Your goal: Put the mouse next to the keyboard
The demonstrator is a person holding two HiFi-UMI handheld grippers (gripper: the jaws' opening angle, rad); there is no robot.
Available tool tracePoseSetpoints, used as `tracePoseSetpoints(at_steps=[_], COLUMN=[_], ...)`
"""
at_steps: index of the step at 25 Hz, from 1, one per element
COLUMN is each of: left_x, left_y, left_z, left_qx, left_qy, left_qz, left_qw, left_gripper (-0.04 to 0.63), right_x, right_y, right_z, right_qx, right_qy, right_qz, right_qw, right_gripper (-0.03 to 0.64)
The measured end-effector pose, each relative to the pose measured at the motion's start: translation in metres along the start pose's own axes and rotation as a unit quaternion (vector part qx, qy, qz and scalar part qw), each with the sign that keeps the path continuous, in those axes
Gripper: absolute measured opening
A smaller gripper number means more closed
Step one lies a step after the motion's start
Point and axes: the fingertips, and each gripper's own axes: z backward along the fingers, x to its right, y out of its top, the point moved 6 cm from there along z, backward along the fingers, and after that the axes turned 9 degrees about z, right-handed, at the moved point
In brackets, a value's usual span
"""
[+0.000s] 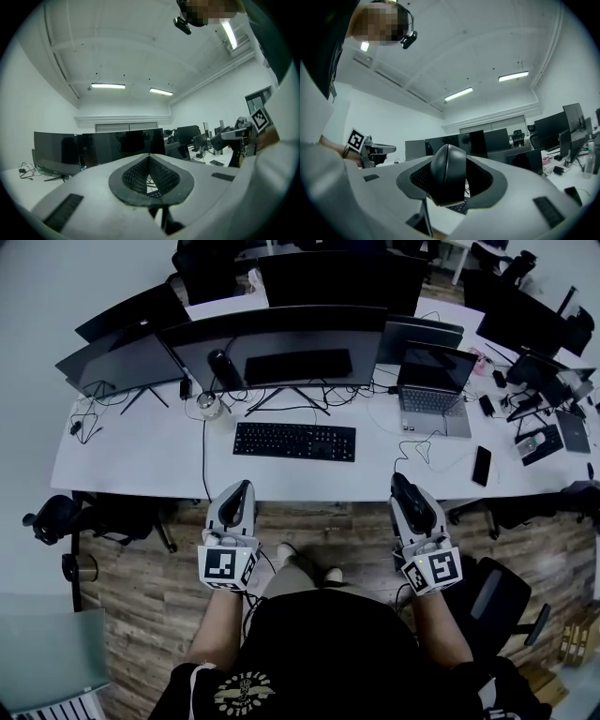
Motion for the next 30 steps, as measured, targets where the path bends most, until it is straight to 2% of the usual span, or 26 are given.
tracePoseSetpoints(at_steps=[8, 30], left_x=[-0.029, -0.116], left_y=[-0.005, 0.002], left_z=[-0.024, -0.172], left_qx=[-0.011, -0.015], left_qy=[-0.004, -0.079], left_qz=[0.000, 0.008], left_qw=[0.9999, 0.9968], left_gripper=[0.002, 0.002], right_x=[0.004, 0.037], right_y=[-0.002, -0.022], right_z=[-0.030, -0.152], right_qx=[-0.002, -0.032], right_qy=[-0.014, -0.099], right_qz=[-0.004, -0.020], right_qw=[1.000, 0.994], right_gripper=[0.178, 0.178])
